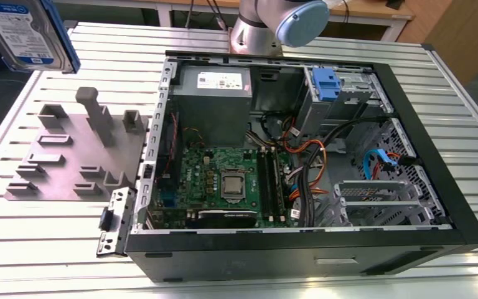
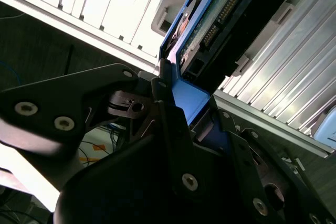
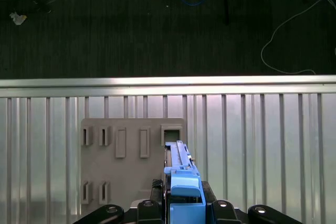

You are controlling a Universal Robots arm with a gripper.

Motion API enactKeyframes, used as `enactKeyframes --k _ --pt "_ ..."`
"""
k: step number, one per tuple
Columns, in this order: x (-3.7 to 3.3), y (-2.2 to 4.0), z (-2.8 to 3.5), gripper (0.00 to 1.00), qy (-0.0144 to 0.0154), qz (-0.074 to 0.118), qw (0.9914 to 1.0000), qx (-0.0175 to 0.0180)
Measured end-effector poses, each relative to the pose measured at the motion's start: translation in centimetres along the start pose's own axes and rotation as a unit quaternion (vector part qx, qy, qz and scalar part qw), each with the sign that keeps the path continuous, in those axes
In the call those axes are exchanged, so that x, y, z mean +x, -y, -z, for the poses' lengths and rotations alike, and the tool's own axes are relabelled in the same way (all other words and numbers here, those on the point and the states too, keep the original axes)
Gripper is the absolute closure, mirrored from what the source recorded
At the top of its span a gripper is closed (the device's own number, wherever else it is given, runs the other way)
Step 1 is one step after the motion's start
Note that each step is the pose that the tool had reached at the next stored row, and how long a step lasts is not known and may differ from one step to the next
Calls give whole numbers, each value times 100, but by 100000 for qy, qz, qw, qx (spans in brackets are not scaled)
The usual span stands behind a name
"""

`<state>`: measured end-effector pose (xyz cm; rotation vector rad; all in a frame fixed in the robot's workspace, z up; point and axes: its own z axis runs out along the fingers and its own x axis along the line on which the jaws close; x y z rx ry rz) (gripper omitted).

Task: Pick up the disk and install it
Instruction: 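Pick up the disk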

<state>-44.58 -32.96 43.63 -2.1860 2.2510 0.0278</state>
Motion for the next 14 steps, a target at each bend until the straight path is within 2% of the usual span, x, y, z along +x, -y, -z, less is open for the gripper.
enactKeyframes --k 14 --pt "0 0 38 64 1 0 100000 3"
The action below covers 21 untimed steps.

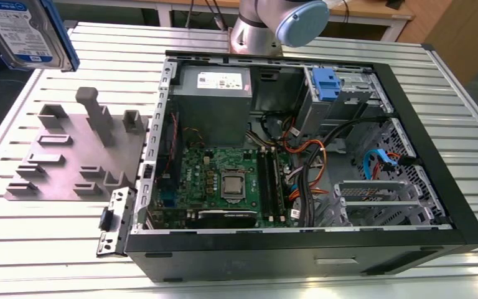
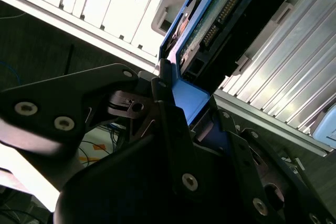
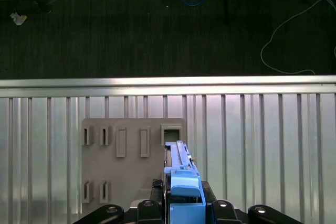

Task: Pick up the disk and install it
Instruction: 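Pick up the disk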

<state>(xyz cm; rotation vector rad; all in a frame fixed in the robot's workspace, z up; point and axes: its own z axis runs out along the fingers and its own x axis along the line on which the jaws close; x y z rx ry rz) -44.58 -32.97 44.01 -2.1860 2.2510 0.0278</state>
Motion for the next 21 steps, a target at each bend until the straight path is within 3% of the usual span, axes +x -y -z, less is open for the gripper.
enactKeyframes --k 21 --pt "-1 -1 60 64 -1 0 100000 -4"
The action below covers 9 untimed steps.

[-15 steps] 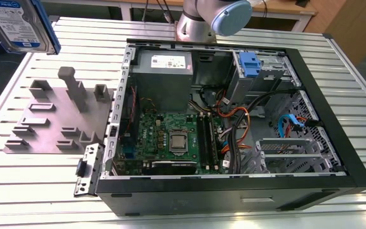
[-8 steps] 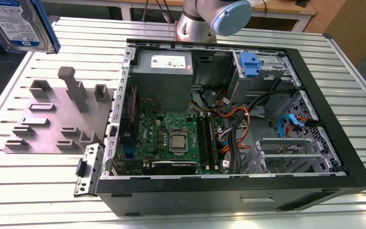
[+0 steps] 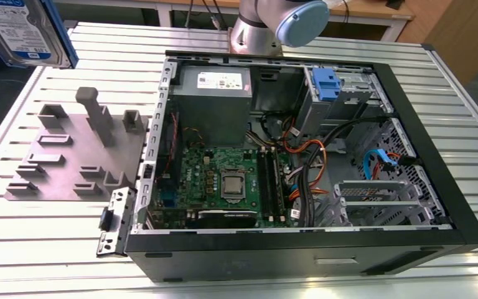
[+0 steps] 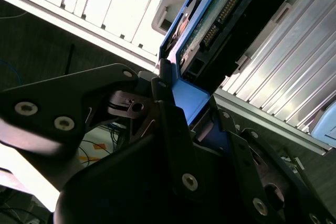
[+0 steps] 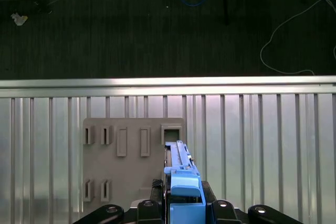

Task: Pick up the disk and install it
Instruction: 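Pick up the disk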

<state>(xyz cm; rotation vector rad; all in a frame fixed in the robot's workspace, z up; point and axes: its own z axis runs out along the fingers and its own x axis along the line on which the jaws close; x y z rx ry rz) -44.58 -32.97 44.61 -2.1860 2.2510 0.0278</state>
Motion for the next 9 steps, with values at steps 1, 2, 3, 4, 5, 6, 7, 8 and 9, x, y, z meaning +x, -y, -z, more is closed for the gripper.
enactKeyframes --k 1,2,3,4,5,6,7,8,9 --pt "0 0 1 64 -1 0 100000 -2" --pt "0 0 3 64 -2 -1 100000 -5" --pt "0 0 5 64 -4 0 100000 -9" --pt "0 0 8 64 -4 -1 100000 -8" --pt "0 0 12 64 0 -1 100000 0" --pt "0 0 18 64 -2 0 100000 -1" --pt "0 0 23 64 1 1 100000 0" --pt "0 0 27 64 0 1 100000 2" --pt "0 0 31 64 -1 1 100000 2"
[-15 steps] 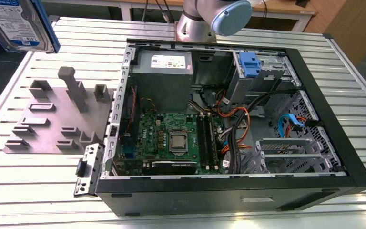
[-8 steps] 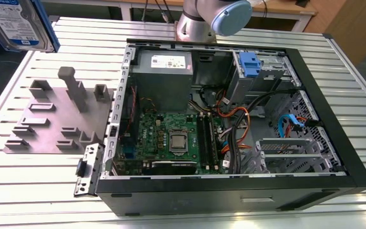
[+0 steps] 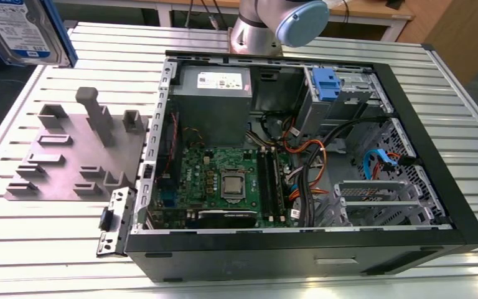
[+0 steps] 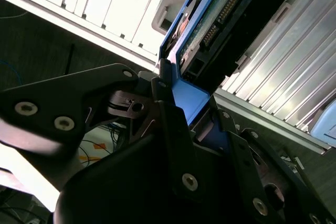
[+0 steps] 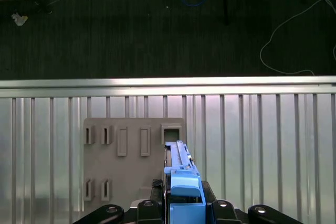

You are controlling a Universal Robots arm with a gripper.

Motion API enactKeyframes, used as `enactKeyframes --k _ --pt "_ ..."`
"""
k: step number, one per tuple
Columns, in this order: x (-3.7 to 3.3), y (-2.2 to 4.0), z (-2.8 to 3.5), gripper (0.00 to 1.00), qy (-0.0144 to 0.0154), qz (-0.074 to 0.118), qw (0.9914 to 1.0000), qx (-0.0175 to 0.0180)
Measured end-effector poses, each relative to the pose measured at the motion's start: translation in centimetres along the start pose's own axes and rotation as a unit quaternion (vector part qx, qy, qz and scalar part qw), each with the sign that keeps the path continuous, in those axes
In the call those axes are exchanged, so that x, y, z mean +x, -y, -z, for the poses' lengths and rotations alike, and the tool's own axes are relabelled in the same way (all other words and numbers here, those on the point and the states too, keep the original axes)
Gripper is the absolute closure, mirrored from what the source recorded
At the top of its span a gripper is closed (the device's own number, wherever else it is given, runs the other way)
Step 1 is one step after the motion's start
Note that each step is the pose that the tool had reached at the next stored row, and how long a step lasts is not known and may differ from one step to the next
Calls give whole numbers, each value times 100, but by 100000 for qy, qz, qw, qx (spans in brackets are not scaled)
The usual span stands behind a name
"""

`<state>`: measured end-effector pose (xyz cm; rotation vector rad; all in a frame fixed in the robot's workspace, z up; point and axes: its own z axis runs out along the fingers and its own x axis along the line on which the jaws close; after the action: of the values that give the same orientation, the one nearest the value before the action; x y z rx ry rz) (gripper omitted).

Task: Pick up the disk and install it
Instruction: 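Pick up the disk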

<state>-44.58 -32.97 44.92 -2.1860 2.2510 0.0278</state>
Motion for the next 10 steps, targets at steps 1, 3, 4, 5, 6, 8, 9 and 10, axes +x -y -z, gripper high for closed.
enactKeyframes --k 1,3,4,5,6,8,9,10 --pt "0 0 4 64 2 0 100000 1" --pt "0 0 13 64 1 -1 100000 1" --pt "0 0 18 64 2 0 100000 2" --pt "-1 0 25 64 2 0 100000 -1" --pt "-1 0 31 64 0 0 100000 -5" --pt "-1 0 42 64 1 0 100000 -1" --pt "-1 0 48 64 1 1 100000 1" --pt "-1 -1 54 64 -1 -1 100000 -3"
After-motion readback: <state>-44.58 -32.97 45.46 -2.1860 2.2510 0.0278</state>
